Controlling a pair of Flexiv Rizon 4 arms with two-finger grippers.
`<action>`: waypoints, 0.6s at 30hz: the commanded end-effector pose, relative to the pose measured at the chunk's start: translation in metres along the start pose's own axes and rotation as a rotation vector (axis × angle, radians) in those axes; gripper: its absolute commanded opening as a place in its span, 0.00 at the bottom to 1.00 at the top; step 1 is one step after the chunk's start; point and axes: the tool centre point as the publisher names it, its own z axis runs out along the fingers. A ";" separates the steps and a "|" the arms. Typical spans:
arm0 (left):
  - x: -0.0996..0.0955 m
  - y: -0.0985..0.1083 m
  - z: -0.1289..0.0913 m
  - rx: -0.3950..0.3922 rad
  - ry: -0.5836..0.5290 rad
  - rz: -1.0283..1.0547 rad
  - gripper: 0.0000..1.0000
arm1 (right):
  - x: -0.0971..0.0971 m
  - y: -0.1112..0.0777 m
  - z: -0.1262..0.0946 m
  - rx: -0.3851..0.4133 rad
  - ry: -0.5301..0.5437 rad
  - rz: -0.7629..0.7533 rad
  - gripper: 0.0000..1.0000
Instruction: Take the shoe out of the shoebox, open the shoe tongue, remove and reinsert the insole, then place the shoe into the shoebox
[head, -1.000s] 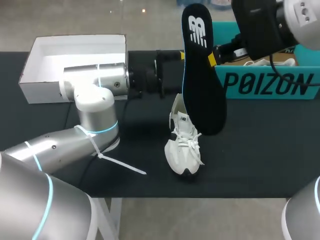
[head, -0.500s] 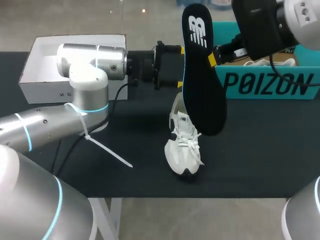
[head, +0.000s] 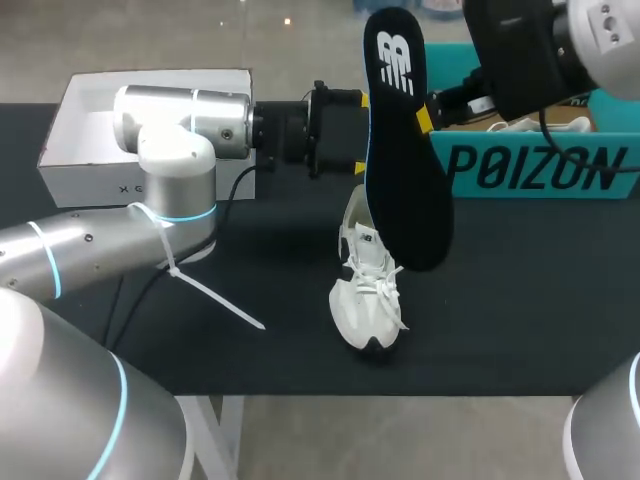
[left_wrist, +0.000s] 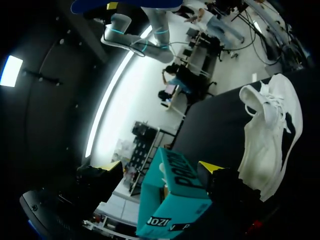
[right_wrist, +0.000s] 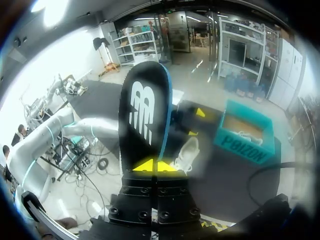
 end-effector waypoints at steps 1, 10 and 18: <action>0.000 0.001 0.001 -0.001 -0.001 0.001 1.00 | 0.001 0.003 0.001 0.006 -0.002 0.001 0.00; 0.000 0.001 0.001 -0.001 -0.001 0.001 1.00 | -0.083 -0.031 0.027 0.092 0.081 0.163 0.00; 0.000 -0.001 0.003 0.020 -0.008 0.033 1.00 | -0.141 -0.066 0.057 0.200 0.108 0.331 0.00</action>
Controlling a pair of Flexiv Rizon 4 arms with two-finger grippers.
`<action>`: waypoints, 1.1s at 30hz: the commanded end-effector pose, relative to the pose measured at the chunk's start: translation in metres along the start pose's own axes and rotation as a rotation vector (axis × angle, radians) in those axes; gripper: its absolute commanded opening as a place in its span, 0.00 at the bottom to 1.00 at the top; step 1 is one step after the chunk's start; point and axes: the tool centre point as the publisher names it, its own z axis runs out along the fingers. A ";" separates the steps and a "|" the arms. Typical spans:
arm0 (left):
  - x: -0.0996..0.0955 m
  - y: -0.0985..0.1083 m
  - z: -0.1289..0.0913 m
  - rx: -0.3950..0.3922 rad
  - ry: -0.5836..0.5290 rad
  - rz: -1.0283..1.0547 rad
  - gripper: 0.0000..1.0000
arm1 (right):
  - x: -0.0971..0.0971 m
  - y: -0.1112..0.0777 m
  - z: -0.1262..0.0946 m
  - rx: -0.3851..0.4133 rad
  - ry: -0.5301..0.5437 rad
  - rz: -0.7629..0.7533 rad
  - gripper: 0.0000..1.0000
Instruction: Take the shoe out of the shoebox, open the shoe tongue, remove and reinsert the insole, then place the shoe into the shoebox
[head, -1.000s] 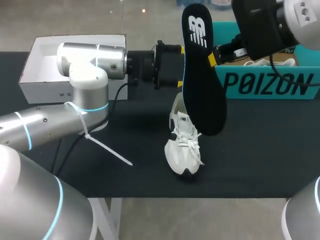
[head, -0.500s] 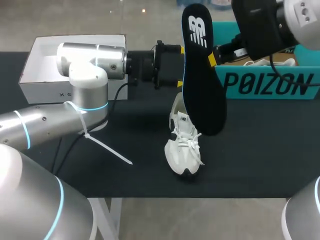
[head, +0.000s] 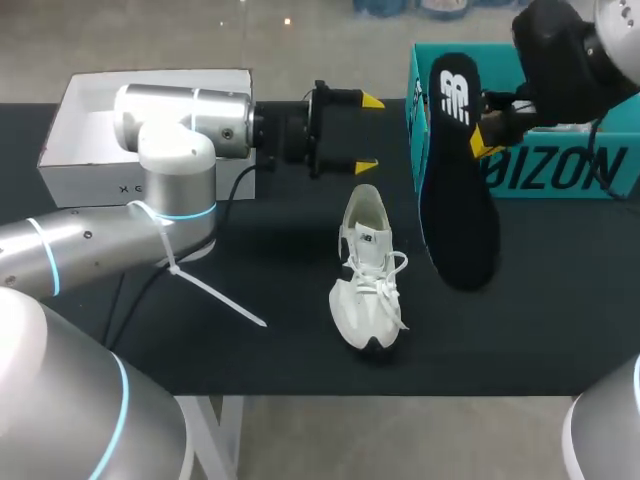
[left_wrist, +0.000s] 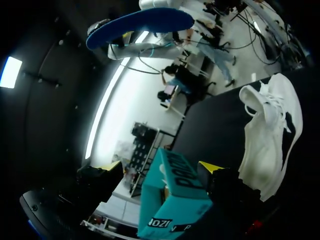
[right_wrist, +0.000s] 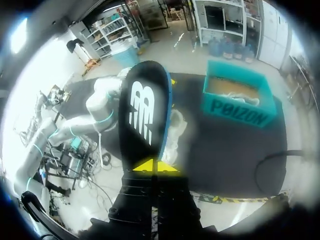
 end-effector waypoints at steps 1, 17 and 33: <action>0.001 0.000 0.002 0.009 -0.005 0.031 1.00 | -0.047 -0.002 0.024 0.025 0.130 0.045 0.00; 0.001 -0.033 -0.016 0.041 0.020 0.231 1.00 | -0.061 0.068 0.081 0.163 0.185 0.087 0.00; 0.004 -0.047 -0.014 0.090 0.012 0.356 1.00 | -0.027 0.106 0.118 0.279 0.200 0.055 0.00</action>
